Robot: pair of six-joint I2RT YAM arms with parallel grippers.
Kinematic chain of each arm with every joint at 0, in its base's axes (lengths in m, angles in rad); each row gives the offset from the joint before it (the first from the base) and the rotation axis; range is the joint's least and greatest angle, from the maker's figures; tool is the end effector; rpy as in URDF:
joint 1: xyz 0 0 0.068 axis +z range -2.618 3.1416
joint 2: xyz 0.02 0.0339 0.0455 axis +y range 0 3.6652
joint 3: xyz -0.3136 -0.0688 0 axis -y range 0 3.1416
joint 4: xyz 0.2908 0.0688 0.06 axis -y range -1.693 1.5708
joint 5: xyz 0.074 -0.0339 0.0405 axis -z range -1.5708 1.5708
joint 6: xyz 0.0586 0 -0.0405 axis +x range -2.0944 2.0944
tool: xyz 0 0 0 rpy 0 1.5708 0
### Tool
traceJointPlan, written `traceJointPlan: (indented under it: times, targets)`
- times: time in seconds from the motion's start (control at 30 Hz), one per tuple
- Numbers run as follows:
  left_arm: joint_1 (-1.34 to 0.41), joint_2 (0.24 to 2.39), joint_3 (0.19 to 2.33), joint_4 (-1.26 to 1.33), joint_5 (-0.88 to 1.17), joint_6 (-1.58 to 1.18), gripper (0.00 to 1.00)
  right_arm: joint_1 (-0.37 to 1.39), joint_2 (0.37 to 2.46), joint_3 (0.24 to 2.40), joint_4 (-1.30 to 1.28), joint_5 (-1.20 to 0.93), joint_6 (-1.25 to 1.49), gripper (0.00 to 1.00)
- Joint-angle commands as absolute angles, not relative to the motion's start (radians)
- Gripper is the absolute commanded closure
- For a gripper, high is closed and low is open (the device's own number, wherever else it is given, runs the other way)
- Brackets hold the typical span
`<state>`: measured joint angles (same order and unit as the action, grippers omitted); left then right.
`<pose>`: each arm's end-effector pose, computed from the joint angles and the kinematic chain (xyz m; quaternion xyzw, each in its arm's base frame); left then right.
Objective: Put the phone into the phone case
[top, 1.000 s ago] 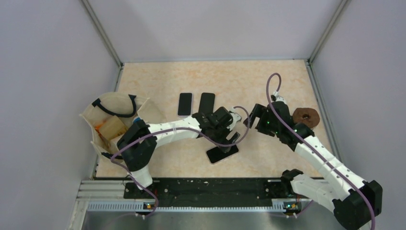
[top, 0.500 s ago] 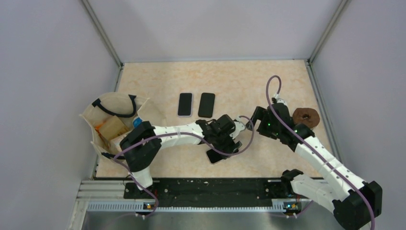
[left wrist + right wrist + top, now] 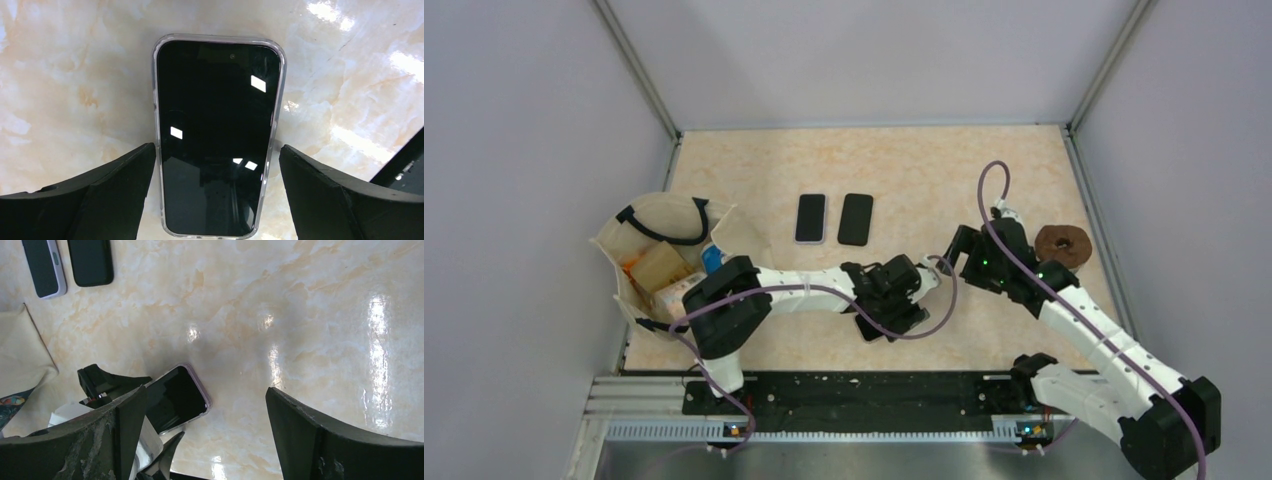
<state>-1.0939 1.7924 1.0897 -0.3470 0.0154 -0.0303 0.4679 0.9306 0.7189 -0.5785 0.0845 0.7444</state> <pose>0.1900 -0.3697 0.1623 0.4917 0.8318 -0.1436 0.2140 0.2010 0.0960 0.2685 0.1432 0.9129 0.1845 0.3347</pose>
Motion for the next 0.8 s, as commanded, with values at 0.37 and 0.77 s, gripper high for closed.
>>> traceJointPlan:
  times: [0.37,0.77]
  targets:
    - [-1.120,1.911,1.170,-0.436,-0.162,-0.073,0.53,0.452,0.866,0.738,-0.582,0.132,0.761,0.12]
    - [-1.020,1.964,1.413,-0.422,-0.382,-0.338,0.60,0.449,0.793,0.816,-0.688,0.236,0.790,0.12]
